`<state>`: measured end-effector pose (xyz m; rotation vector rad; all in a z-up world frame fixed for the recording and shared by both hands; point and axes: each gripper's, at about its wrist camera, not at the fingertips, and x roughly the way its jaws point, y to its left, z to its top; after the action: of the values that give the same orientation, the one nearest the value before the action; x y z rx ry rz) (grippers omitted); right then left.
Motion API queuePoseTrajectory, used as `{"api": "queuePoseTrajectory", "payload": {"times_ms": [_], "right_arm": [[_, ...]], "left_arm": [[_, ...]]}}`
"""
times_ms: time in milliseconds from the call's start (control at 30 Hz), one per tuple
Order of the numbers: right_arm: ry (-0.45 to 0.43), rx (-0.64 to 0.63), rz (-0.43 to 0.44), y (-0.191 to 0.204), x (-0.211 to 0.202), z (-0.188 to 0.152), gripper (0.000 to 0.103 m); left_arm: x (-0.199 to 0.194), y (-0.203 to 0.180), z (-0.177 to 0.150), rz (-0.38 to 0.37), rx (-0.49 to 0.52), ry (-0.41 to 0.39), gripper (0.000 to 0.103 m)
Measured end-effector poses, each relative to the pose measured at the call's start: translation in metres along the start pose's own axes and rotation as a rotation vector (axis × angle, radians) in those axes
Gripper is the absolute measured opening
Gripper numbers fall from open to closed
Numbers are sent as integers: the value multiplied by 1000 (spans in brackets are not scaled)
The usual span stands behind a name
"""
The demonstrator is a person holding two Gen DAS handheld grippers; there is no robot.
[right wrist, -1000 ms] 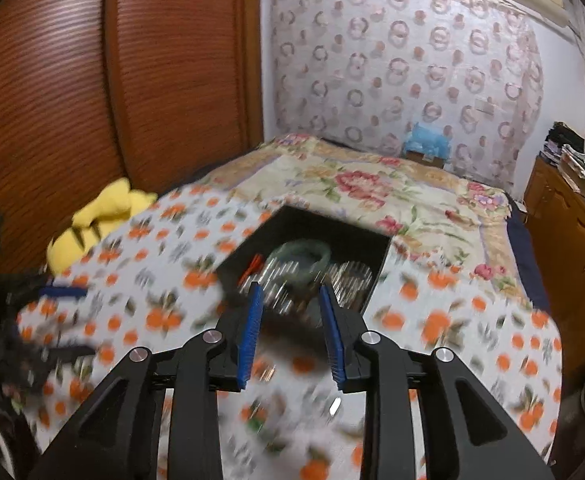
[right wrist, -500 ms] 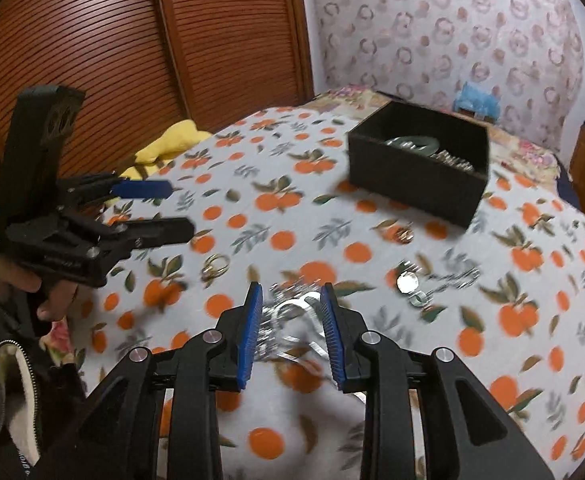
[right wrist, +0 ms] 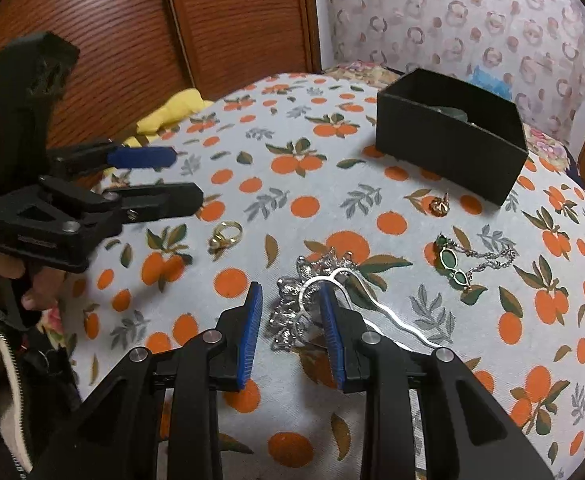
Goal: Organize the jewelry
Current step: 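Grasp the silver hair comb with the right tool, then carry the comb into the box with right tool while left grasps the gold pearl ring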
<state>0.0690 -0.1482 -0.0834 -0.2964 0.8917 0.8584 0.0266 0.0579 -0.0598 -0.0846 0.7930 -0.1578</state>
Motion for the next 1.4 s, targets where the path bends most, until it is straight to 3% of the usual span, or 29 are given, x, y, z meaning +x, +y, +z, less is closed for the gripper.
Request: {"api": "queuePoseTrajectory", "payload": {"times_ms": [400, 533, 1033, 1100, 1133, 1233, 1400], "right_arm": [[-2, -118, -106, 11, 0, 0, 25], [-34, -105, -98, 7, -13, 3, 21], [-92, -73, -160, -19, -35, 18, 9], [-96, -56, -160, -26, -35, 22, 9], [-97, -50, -158, -28, -35, 23, 9], [-100, -41, -163, -34, -34, 24, 9], [-111, -36, -173, -38, -38, 25, 9]], "left_arm": [[8, -15, -6, -14, 64, 23, 85], [12, -20, -7, -20, 85, 37, 77], [20, -30, -9, -33, 108, 56, 73], [22, -31, -9, -33, 114, 59, 68], [23, -32, -9, -34, 116, 63, 61], [25, -33, -9, -34, 120, 69, 52], [30, -36, -11, -34, 137, 80, 29]]}}
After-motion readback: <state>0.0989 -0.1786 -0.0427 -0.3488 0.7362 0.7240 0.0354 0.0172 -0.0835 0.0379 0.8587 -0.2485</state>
